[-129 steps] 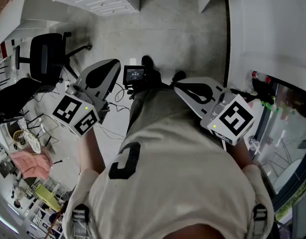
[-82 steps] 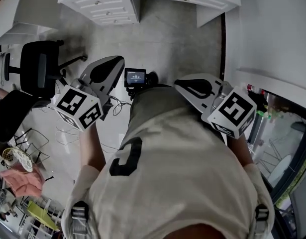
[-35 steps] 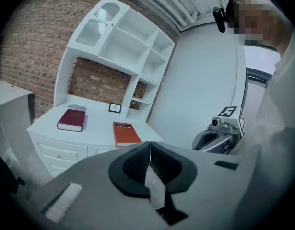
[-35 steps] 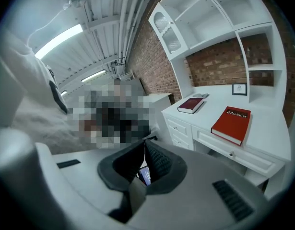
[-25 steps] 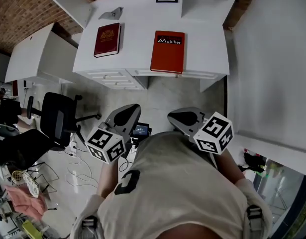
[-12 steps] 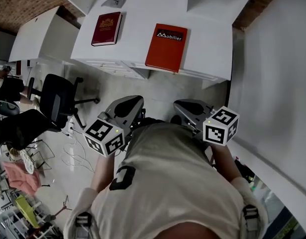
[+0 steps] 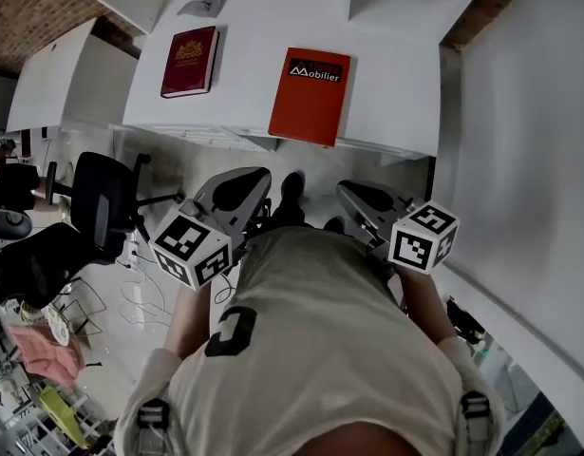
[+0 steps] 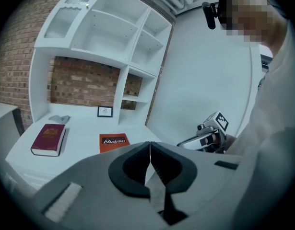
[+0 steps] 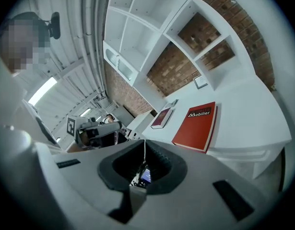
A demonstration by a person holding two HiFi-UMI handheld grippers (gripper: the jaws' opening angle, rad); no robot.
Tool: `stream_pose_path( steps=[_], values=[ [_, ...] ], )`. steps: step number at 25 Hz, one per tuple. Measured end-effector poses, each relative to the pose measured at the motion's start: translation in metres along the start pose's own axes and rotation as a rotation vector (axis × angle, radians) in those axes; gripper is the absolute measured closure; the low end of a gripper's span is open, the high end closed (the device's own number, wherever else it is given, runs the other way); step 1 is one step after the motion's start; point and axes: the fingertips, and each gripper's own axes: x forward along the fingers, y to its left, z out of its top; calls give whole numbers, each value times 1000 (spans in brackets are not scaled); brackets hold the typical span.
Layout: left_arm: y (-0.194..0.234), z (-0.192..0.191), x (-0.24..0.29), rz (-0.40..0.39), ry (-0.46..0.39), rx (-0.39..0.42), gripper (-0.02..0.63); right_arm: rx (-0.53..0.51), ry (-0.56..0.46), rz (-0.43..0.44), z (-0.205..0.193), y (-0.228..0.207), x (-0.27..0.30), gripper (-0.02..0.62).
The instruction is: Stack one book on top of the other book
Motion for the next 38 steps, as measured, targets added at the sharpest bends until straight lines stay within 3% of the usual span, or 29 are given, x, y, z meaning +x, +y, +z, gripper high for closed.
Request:
stream_pose_path(
  steps=[3, 11, 16, 17, 18, 20, 26, 31, 34, 38],
  values=[
    [29, 8, 10, -27, -6, -18, 601, 14, -22, -44, 12, -10, 10, 591],
    [112, 44, 24, -93, -33, -42, 601, 205, -84, -151, 40, -39, 44, 589],
    [156, 41, 29, -134, -35, -103, 601, 255, -61, -366, 33, -86, 61, 581],
    [165, 40, 30, -138, -32, -110, 601, 281, -54, -395, 31, -95, 65, 530],
    [174, 40, 30, -144, -30, -119, 601, 314, -50, -419, 28, -104, 68, 435],
    [189, 40, 29, -161, -28, -138, 601, 397, -60, -456, 22, -121, 73, 360],
    [230, 33, 26, -163, -21, -176, 601, 705, -101, -488, -12, -168, 85, 301],
    [258, 17, 24, -146, 6, -204, 601, 759, -45, -570, -41, -201, 87, 290],
    [267, 11, 23, -153, 18, -221, 601, 813, -51, -523, -49, -209, 95, 290],
    [275, 5, 26, -152, 43, -213, 601, 804, 15, -474, -59, -218, 114, 290]
  ],
)
